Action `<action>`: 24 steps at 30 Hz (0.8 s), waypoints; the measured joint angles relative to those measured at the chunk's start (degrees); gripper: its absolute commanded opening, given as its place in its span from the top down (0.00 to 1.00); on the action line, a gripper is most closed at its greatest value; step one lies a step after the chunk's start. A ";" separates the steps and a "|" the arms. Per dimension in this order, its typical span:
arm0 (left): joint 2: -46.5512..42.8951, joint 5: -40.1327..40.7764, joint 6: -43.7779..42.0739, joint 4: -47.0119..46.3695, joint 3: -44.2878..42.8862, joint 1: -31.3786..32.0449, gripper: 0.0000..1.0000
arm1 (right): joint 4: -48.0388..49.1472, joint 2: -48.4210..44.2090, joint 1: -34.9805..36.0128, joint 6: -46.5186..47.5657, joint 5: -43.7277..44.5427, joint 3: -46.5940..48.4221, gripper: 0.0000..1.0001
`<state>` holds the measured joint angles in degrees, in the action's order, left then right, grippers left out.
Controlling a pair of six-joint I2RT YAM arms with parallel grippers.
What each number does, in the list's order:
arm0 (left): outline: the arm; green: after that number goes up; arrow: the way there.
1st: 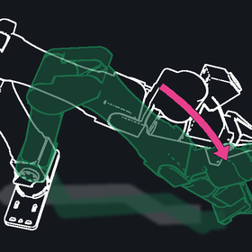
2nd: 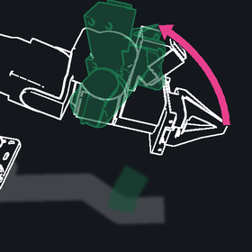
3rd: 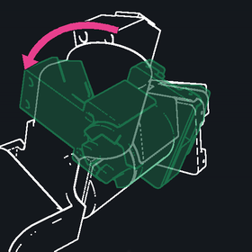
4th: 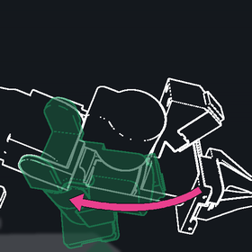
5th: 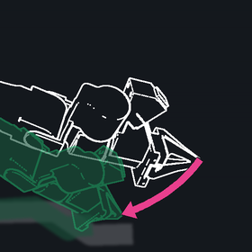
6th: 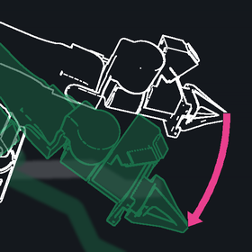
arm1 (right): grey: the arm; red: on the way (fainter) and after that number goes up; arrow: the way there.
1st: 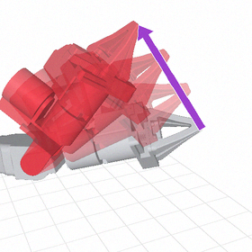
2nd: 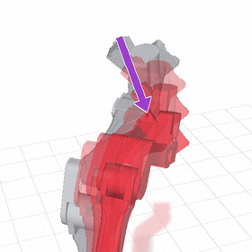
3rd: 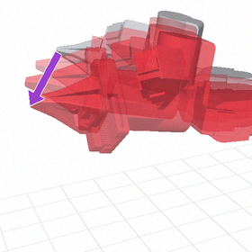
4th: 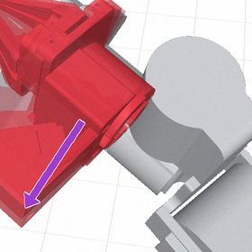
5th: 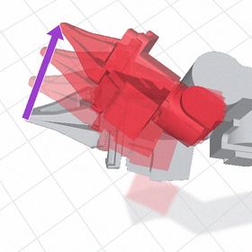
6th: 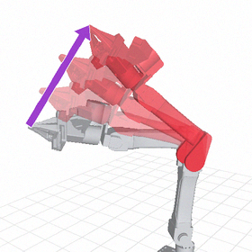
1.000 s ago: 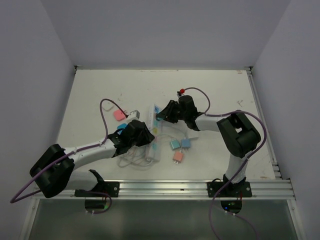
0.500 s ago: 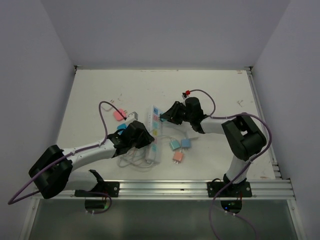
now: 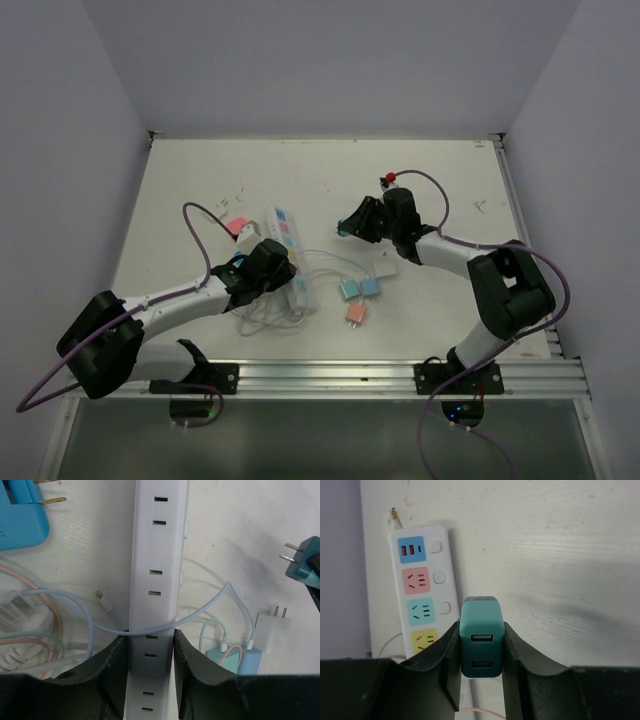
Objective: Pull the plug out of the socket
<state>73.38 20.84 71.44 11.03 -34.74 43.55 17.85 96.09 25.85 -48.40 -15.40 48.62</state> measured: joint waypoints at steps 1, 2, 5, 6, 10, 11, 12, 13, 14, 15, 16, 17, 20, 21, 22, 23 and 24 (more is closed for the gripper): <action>-0.24 0.04 -0.11 0.20 0.04 0.00 1.00 | -2.10 -1.22 -0.11 1.51 1.36 -0.04 1.00; -0.46 0.15 -0.15 0.31 0.17 0.00 1.00 | -3.82 -2.51 -0.31 2.82 2.67 -0.07 1.00; -0.98 0.04 -1.05 -0.07 0.59 -0.04 1.00 | -6.88 -5.92 -1.60 5.57 5.20 -0.46 1.00; -1.03 -0.09 -1.60 -0.31 0.63 -0.07 1.00 | -7.45 -6.71 -2.27 6.08 5.73 -0.85 1.00; -1.07 -0.81 -3.65 -1.42 0.90 -0.11 1.00 | -8.04 -7.34 -4.63 6.51 6.08 -4.04 0.95; -1.07 -1.03 -4.20 -1.66 0.90 -0.17 1.00 | -8.26 -7.34 -4.98 6.49 6.05 -5.27 0.91; -1.07 -1.29 -4.87 -1.92 0.92 -0.22 1.00 | -8.46 -7.32 -5.25 6.45 5.88 -6.58 0.89; -1.09 -1.57 -5.53 -2.27 1.01 -0.31 1.00 | -8.70 -7.32 -5.31 6.38 5.77 -7.80 0.87; -1.20 -1.84 -6.23 -2.84 1.27 -0.35 1.00 | -8.98 -7.32 -5.40 6.32 5.51 -8.85 0.83; -1.31 -2.19 -6.82 -3.37 1.53 -0.39 1.00 | -9.38 -7.32 -5.51 6.21 5.31 -9.70 0.81; -1.42 -2.47 -7.50 -3.96 1.79 -0.42 1.00 | -9.27 -7.32 -5.62 6.03 5.05 -10.27 0.78; -1.44 -2.82 -8.15 -4.39 1.88 -0.42 1.00 | -9.18 -7.34 -5.77 5.95 4.68 -10.73 0.72; -1.18 -4.04 -9.97 -5.55 1.97 -0.42 1.00 | -8.72 -7.39 -6.84 5.42 2.97 -11.91 0.46; -0.96 -4.52 -10.60 -6.01 1.97 -0.42 1.00 | -8.35 -7.58 -7.39 5.44 2.21 -12.15 0.39; -0.61 -4.96 -11.13 -6.67 1.97 -0.42 1.00 | -8.15 -7.80 -7.96 5.42 1.86 -12.41 0.32; -0.13 -5.40 -11.47 -7.37 1.88 -0.42 1.00 | -8.09 -8.04 -8.55 5.38 1.33 -12.74 0.22; 0.63 -5.84 -11.93 -7.89 1.46 -0.42 1.00 | -8.02 -8.33 -9.14 5.35 0.94 -13.03 0.18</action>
<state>74.02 15.00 59.51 3.14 -33.28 43.13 9.82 87.77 16.71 -43.05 -14.46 35.59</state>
